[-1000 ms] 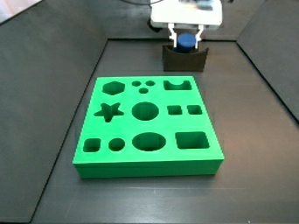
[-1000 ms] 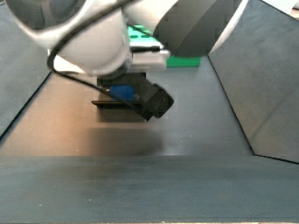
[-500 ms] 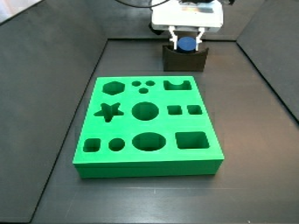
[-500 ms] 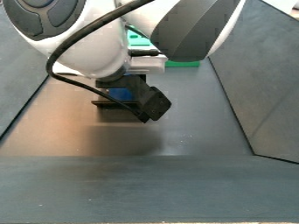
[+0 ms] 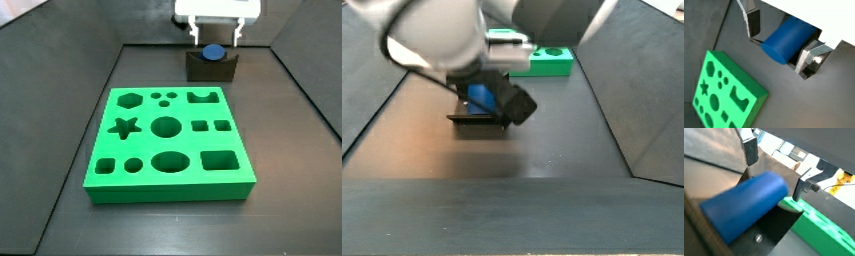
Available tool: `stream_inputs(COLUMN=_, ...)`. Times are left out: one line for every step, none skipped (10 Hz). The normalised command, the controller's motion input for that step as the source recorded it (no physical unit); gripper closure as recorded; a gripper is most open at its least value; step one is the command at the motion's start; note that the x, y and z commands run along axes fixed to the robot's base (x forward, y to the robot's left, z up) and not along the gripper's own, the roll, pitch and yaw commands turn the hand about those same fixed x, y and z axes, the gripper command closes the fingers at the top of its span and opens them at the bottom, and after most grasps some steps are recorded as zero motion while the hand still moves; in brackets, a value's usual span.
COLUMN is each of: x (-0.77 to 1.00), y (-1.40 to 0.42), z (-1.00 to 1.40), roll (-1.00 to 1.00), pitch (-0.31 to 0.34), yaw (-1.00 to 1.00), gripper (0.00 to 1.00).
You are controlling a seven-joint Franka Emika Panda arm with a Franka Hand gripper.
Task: Pick up the oval object. Move up. Place the oval object on the fixture. Regrasp the oval object. Move to above the board. Insert the oval object.
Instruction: Regrasp the oval object.
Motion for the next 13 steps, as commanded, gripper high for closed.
stream_inputs(x=-0.03, y=0.0, z=1.0, roll=0.06, pitch=0.011, yaw=0.0, gripper=0.0)
stream_inputs(x=-0.04, y=0.0, z=0.91, roll=0.06, pitch=0.025, yaw=0.0, gripper=0.0)
stream_inputs(x=-0.04, y=0.0, z=0.73, roll=0.06, pitch=0.038, yaw=0.0, gripper=0.0)
stream_inputs(x=-0.03, y=0.01, z=0.49, roll=0.05, pitch=0.052, yaw=0.0, gripper=0.0)
stream_inputs(x=-0.03, y=0.01, z=0.37, roll=0.05, pitch=0.056, yaw=0.0, gripper=0.0)
stream_inputs(x=-0.12, y=-0.77, z=0.89, roll=1.0, pitch=0.048, yaw=0.04, gripper=0.0)
stream_inputs(x=-0.11, y=-0.75, z=0.78, roll=1.0, pitch=0.047, yaw=0.03, gripper=0.0)
stream_inputs(x=-0.11, y=-0.64, z=0.65, roll=1.0, pitch=0.037, yaw=0.03, gripper=0.0)
stream_inputs(x=-0.13, y=-0.5, z=0.46, roll=1.0, pitch=0.028, yaw=0.03, gripper=0.0)
stream_inputs(x=-0.08, y=-0.23, z=0.12, roll=1.0, pitch=0.022, yaw=0.03, gripper=0.0)
stream_inputs(x=-0.06, y=-0.13, z=0.03, roll=1.0, pitch=0.022, yaw=0.03, gripper=0.0)
stream_inputs(x=-0.03, y=-0.04, z=0.02, roll=1.0, pitch=0.023, yaw=0.03, gripper=0.0)
stream_inputs(x=-0.02, y=-0.03, z=0.03, roll=1.0, pitch=0.023, yaw=0.03, gripper=0.0)
